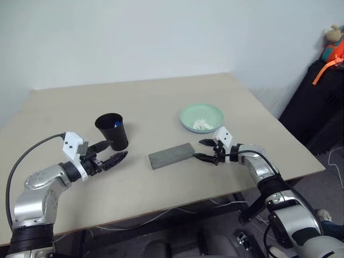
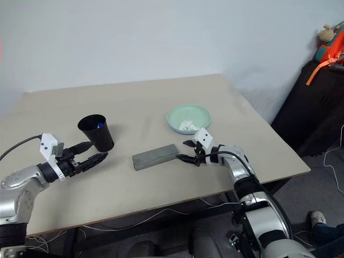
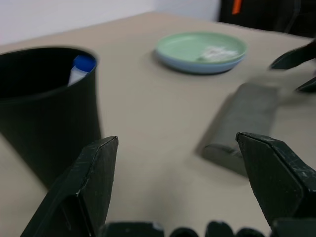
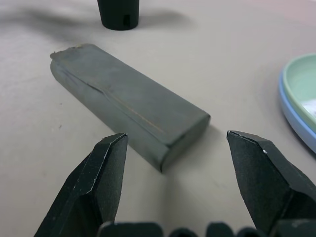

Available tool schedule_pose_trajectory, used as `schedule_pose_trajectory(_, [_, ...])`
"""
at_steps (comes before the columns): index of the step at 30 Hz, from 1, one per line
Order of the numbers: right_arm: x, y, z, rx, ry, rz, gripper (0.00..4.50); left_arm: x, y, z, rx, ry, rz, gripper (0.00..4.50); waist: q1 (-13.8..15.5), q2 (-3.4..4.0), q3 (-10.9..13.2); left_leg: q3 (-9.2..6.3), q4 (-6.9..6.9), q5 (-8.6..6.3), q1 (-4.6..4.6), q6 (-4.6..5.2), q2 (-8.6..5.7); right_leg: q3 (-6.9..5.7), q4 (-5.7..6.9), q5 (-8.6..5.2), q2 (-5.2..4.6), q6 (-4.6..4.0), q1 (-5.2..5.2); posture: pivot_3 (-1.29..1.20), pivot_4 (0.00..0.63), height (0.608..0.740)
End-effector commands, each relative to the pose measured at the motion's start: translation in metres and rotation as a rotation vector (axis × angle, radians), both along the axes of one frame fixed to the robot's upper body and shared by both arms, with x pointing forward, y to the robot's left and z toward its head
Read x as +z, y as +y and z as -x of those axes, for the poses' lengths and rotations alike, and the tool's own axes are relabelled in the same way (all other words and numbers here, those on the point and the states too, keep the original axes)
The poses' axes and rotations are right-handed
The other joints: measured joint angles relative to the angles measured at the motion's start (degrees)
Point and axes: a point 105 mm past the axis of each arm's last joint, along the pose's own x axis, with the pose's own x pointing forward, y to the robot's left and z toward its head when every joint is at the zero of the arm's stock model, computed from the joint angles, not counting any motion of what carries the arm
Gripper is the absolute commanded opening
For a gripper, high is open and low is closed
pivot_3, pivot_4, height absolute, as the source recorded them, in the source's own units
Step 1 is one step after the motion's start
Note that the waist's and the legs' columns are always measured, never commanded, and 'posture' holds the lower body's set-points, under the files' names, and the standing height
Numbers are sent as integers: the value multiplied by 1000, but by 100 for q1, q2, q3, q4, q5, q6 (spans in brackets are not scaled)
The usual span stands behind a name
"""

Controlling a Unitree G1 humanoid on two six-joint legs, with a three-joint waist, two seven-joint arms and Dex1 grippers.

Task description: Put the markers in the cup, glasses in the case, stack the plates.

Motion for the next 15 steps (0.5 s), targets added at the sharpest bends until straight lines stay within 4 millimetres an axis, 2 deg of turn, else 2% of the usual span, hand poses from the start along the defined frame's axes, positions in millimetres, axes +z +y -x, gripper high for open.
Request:
schedule_pose_trajectory(1, [28,-13,-5,-4,-46,-64,3485,-4,-5,-8,44,-50,10,4040,12,-1,-1,0,0,0,-1,0,-1,0,0,0,0,0,0,0,0,720])
schedule_pose_trajectory(5, [34,-30,-7,-42,-43,-67,3485,-6,-13,-15,68,-85,17,4040,14,-2,-1,11,-1,-1,-3,0,-8,-4,0,0,3,0,-2,0,0,720])
schedule_pose_trajectory(9, [27,-54,-11,-148,-37,-57,3485,-5,-9,-22,154,-124,68,4040,20,-2,-1,13,-2,-1,-6,0,-10,-10,0,0,3,0,-2,0,0,720])
schedule_pose_trajectory(15, [19,-55,1,-159,-13,-67,3485,-9,-18,-17,156,-118,87,4040,2,-2,-1,11,-11,-1,-3,0,-8,-1,-2,0,3,0,-6,0,0,720])
